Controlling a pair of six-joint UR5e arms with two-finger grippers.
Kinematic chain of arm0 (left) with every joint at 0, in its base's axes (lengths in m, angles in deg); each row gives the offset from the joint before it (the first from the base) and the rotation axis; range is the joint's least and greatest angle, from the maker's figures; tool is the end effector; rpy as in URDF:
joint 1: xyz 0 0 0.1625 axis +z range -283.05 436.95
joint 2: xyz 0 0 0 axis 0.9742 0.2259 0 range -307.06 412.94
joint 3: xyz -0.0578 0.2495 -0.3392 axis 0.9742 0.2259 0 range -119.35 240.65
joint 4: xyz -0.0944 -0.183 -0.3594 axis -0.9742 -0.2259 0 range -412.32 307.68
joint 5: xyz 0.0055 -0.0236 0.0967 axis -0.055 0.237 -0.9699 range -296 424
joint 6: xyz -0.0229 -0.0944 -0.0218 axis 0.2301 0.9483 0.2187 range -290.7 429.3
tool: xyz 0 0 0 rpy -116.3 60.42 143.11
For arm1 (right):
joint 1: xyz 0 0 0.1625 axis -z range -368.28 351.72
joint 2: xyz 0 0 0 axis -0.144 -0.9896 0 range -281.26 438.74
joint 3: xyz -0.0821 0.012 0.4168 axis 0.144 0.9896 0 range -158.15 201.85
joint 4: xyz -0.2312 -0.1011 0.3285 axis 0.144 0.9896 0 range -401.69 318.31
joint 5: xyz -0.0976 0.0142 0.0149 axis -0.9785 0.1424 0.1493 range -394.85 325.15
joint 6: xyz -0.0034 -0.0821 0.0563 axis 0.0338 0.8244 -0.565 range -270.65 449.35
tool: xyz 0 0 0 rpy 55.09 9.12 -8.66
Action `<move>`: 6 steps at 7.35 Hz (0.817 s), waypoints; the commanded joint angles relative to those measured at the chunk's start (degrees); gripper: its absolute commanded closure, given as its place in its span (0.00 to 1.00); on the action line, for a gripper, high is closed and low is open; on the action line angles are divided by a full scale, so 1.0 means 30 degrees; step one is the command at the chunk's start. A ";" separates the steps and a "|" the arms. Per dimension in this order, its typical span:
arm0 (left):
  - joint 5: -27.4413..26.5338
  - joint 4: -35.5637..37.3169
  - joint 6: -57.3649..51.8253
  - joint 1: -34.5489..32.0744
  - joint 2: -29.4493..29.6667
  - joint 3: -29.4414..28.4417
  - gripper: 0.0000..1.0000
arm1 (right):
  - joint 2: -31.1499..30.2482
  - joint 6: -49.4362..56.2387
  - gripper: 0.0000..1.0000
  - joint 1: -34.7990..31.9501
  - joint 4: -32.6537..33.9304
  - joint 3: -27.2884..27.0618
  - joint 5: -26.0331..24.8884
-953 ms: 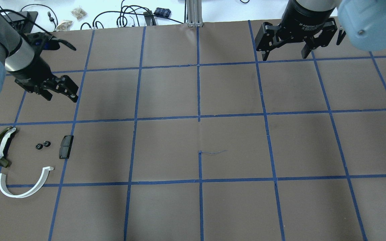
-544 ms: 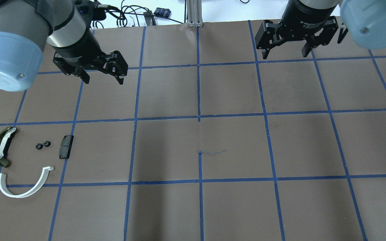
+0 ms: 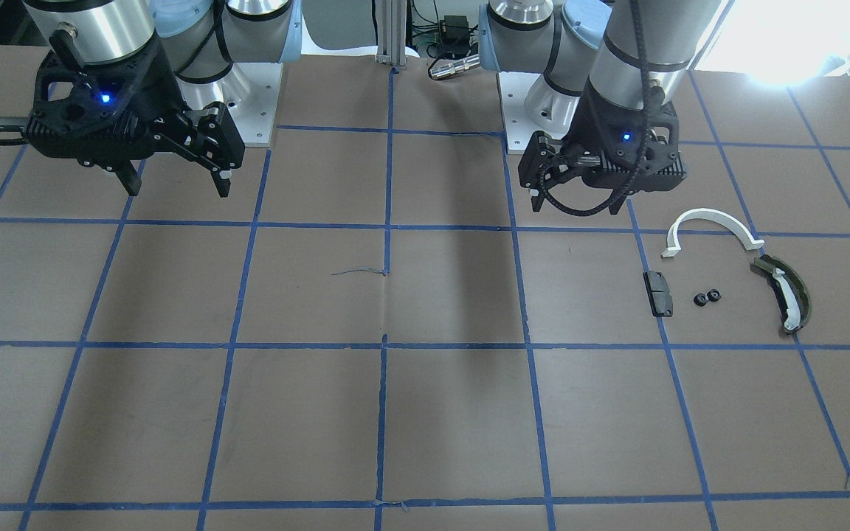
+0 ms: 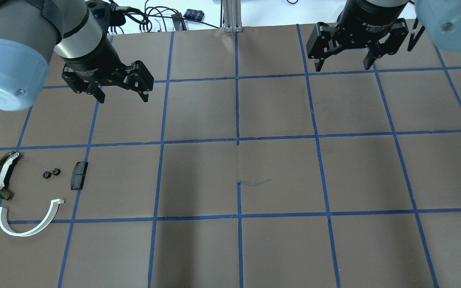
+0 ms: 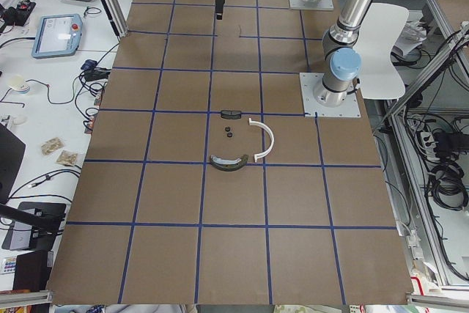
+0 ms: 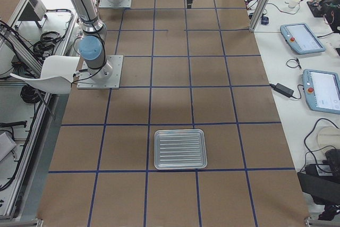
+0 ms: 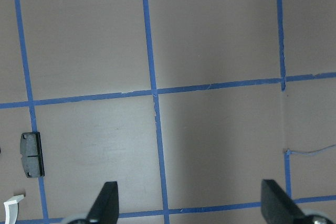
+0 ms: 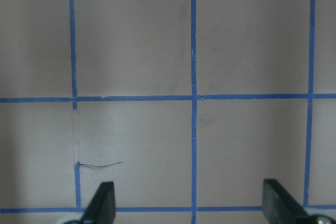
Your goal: Place bearing gear from tray to pile
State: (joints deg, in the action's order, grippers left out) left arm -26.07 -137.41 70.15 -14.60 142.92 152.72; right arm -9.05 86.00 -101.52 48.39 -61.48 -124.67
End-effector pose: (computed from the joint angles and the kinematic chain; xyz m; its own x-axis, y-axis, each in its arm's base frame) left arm -0.1464 -0.4925 0.4791 -0.9999 0.0121 -0.0005 0.0122 0.9987 -0.0499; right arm 0.1625 -0.5064 0.5263 -1.0000 0.0014 -0.0077 0.0021 0.9969 -0.0789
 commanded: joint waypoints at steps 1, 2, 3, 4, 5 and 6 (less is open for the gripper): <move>0.0114 -0.0843 -0.0019 0.0164 -0.0195 0.0041 0.00 | -0.0006 0.0032 0.00 -0.0034 -0.0202 0.0033 -0.0029; 0.0085 -0.1455 -0.0019 0.0279 -0.0225 -0.0247 0.00 | -0.0005 0.0003 0.00 -0.0092 -0.0202 0.0033 -0.0029; 0.0085 -0.1606 -0.0019 0.0309 -0.0226 -0.0366 0.00 | -0.0005 0.0003 0.00 -0.0093 -0.0202 0.0004 0.0000; 0.0114 -0.1608 -0.0048 0.0281 -0.0168 -0.0280 0.00 | -0.0005 0.0003 0.00 -0.0093 -0.0202 -0.0026 0.0000; 0.0114 -0.1608 -0.0049 0.0252 -0.0167 -0.0250 0.00 | -0.0005 0.0003 0.00 -0.0093 -0.0202 -0.0026 0.0000; 0.0114 -0.1608 -0.0049 0.0251 -0.0167 -0.0279 0.00 | -0.0005 0.0003 0.00 -0.0093 -0.0173 -0.0026 0.0029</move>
State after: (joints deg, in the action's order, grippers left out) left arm -25.74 -142.19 70.02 -13.80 142.39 151.90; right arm -9.06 86.01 -101.79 47.80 -61.54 -124.65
